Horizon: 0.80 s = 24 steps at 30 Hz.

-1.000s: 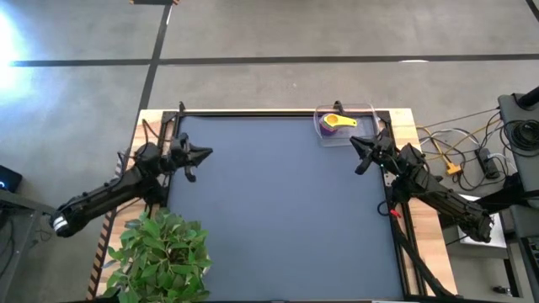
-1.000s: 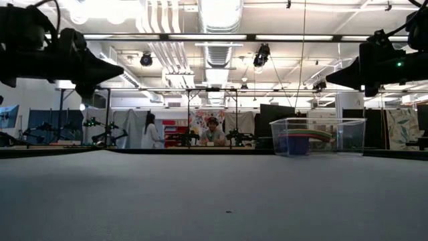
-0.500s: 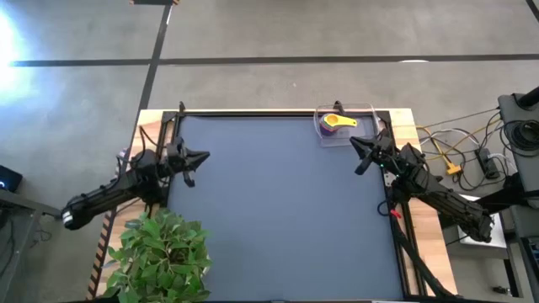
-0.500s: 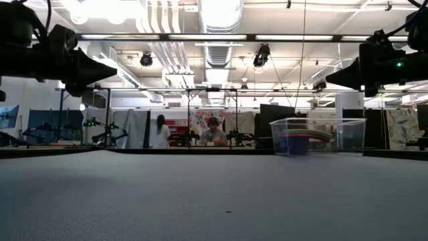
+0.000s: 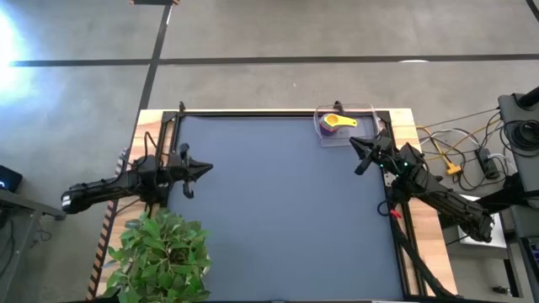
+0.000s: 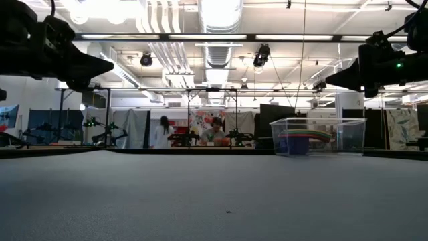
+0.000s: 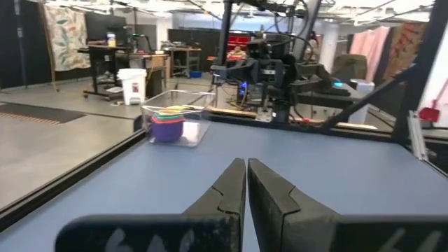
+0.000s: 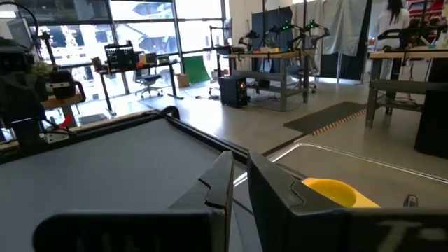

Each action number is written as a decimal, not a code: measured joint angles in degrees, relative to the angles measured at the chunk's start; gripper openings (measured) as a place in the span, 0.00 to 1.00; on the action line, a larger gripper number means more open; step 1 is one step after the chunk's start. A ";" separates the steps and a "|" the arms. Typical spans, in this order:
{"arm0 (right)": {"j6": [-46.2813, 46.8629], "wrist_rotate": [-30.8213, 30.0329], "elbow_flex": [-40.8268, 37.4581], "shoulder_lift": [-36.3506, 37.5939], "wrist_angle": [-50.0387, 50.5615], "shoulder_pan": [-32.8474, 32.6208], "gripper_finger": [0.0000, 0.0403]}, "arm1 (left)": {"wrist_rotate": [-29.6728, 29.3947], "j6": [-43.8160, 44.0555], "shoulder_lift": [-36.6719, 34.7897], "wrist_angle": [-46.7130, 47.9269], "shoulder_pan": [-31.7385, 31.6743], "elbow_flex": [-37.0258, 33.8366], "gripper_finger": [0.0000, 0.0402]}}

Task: Nest measuring cups in basket
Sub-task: Return to Home Position

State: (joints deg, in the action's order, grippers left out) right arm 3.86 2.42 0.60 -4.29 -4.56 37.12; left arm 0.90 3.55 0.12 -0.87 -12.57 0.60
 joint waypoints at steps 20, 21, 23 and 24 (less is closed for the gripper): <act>0.00 0.00 0.00 0.00 0.00 0.00 0.08 | -0.36 -0.06 1.40 0.20 1.50 -0.02 0.00; 0.02 0.00 0.00 0.00 0.00 0.00 0.08 | -0.36 -0.06 1.40 0.20 1.50 -0.02 0.00; 0.01 0.00 0.00 0.00 0.00 0.01 0.08 | -0.36 -0.06 1.40 0.11 1.50 -0.03 0.00; 0.00 0.00 0.00 0.00 0.00 0.01 0.08 | -0.36 -0.06 1.40 0.07 1.50 -0.04 0.00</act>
State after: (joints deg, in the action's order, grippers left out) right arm 3.86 2.42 0.60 -4.29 -4.56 37.13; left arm 0.54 3.49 1.52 -0.80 -11.07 0.56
